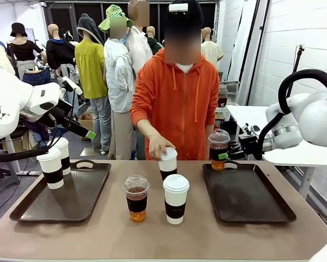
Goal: Distribute the coffee onto the tray.
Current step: Pick up one iced Americano and place it on the right Handle tray.
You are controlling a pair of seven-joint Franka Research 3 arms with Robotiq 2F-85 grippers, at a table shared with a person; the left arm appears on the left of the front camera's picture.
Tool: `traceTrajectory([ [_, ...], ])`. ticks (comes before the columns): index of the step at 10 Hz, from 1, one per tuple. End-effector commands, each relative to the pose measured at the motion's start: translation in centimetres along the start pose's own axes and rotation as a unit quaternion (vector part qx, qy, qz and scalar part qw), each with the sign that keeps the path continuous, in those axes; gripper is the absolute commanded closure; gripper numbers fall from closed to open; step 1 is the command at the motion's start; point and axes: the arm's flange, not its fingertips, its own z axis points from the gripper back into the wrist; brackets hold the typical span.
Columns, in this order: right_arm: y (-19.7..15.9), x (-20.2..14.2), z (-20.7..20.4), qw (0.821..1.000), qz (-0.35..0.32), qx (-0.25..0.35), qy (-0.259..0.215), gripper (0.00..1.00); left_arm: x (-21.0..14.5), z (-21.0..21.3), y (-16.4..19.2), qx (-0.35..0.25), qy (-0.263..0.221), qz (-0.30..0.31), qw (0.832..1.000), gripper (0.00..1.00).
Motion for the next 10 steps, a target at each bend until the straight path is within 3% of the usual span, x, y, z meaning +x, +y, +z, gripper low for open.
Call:
traceTrajectory([
  [1,1.0,-1.1,-0.1,1.0,0.017,0.014,-0.008,0.23,0.0,-0.1,0.0,-0.005,-0.002,0.001,1.0,0.0],
  [10,-0.1,-6.6,0.5,1.0,0.013,0.0,-0.01,0.23,0.0,-0.1,0.0,-0.005,-0.002,0.001,1.0,0.0],
])
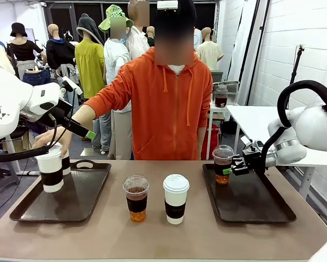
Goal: Distribute the coffee onto the tray.
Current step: Pick up one iced Americano and place it on the right Handle tray.
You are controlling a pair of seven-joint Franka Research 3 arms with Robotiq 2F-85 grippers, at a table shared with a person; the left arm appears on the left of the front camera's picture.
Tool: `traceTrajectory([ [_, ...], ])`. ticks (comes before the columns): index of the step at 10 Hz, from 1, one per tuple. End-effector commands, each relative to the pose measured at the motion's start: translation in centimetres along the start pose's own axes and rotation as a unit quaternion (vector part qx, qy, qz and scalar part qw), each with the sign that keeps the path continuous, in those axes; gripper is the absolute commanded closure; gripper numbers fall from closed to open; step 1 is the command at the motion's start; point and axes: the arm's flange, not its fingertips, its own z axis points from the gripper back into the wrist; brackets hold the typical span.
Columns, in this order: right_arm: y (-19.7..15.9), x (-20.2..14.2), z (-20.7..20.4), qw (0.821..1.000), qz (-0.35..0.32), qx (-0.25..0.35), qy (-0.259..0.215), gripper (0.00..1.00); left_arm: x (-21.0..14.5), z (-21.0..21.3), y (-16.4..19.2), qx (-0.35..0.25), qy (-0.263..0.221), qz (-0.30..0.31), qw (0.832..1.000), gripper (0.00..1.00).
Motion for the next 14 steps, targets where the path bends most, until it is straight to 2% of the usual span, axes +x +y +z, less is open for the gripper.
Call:
traceTrajectory([
  [1,-0.4,-0.1,0.3,1.0,0.002,-0.001,-0.011,0.23,0.0,-0.1,0.0,-0.005,-0.002,0.001,1.0,0.0],
  [3,-0.2,-0.6,0.5,1.0,-0.007,-0.007,-0.011,0.23,0.0,-0.1,0.0,-0.005,-0.002,0.001,1.0,0.0],
  [4,-0.2,-0.7,0.4,1.0,-0.014,-0.006,-0.011,0.15,0.0,-0.1,0.0,-0.005,-0.002,0.001,1.0,0.0],
  [5,-0.2,-0.6,0.4,1.0,-0.021,-0.004,-0.01,0.0,0.0,-0.1,0.0,-0.005,-0.002,0.001,1.0,0.0],
  [8,0.2,-0.5,0.5,0.999,-0.041,0.002,-0.01,0.0,0.0,-0.1,0.0,-0.005,-0.002,0.001,1.0,0.0],
  [14,3.4,-1.3,3.4,0.996,-0.073,-0.046,-0.006,0.0,0.0,-0.1,0.0,-0.005,-0.002,0.001,1.0,0.0],
])
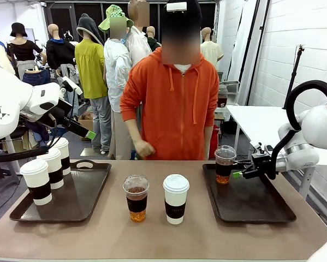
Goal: Distribute the coffee onto the tray.
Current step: Pick up one iced Americano and place it on the right Handle tray, then pick up another iced Americano from the middle of the table and place it on the right Handle tray.
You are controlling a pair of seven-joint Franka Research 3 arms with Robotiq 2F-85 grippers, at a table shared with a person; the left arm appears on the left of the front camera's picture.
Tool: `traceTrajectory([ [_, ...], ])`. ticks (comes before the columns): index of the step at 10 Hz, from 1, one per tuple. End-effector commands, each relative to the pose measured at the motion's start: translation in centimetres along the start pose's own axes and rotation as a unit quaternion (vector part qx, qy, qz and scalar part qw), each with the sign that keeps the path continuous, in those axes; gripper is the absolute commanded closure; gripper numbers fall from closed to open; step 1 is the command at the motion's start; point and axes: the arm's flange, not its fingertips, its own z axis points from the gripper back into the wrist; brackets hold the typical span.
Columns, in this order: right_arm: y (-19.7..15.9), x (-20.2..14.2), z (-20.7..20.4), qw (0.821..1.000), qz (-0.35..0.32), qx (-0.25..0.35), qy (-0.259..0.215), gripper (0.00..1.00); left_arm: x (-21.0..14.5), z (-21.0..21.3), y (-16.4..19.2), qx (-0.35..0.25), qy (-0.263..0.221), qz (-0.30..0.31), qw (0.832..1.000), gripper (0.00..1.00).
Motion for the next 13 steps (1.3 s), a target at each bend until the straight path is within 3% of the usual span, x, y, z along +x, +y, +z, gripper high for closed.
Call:
traceTrajectory([
  [1,1.7,0.4,0.3,1.0,-0.014,-0.022,-0.003,0.0,0.0,-0.1,0.0,-0.005,-0.002,0.001,1.0,0.0],
  [2,2.0,0.3,0.5,0.999,-0.023,-0.029,0.003,0.0,0.0,-0.1,0.0,-0.005,-0.002,0.001,1.0,0.0],
  [3,2.1,0.5,-0.3,0.996,-0.039,-0.05,0.064,0.0,0.0,-0.1,0.0,-0.005,-0.002,0.001,1.0,0.0],
  [4,1.0,-0.1,0.9,1.0,-0.008,-0.01,0.002,0.0,0.0,-0.1,0.0,-0.005,-0.002,0.001,1.0,0.0],
  [13,1.0,-0.1,0.9,1.0,-0.008,-0.01,0.002,0.0,0.0,-0.1,0.0,-0.005,-0.002,0.001,1.0,0.0],
])
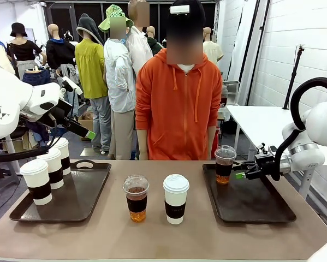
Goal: Distribute the coffee onto the tray.
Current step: Pick up another iced Americano from the middle of the table and place it on the right Handle tray.
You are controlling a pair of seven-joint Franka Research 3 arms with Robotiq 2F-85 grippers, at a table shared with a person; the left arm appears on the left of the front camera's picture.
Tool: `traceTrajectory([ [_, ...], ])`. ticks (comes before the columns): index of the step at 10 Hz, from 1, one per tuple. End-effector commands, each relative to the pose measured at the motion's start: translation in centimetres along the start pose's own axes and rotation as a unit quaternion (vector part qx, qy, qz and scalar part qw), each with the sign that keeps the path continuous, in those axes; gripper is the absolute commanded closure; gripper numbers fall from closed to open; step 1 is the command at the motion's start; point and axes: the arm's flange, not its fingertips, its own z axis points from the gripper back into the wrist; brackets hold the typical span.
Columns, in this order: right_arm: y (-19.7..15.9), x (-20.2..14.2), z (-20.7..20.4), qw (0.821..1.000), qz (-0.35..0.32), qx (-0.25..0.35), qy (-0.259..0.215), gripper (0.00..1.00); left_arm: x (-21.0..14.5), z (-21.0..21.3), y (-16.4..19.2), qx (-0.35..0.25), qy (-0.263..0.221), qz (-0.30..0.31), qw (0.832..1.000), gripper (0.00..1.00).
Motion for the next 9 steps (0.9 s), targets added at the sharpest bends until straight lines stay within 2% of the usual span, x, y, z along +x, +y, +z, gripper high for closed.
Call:
traceTrajectory([
  [1,-0.3,0.0,0.0,1.0,0.007,0.004,-0.006,0.0,0.0,0.0,0.0,-0.005,-0.002,0.001,1.0,0.0],
  [4,0.0,0.0,0.0,1.0,0.0,0.0,0.0,0.0,0.0,0.0,0.0,-0.005,-0.002,0.001,1.0,0.0],
  [6,4.7,0.3,2.8,0.999,0.005,-0.022,-0.034,0.0,0.0,0.0,0.0,-0.005,-0.002,0.001,1.0,0.0],
  [9,9.3,0.4,2.7,0.999,0.005,-0.007,-0.05,0.0,0.0,0.0,0.0,-0.005,-0.002,0.001,1.0,0.0],
])
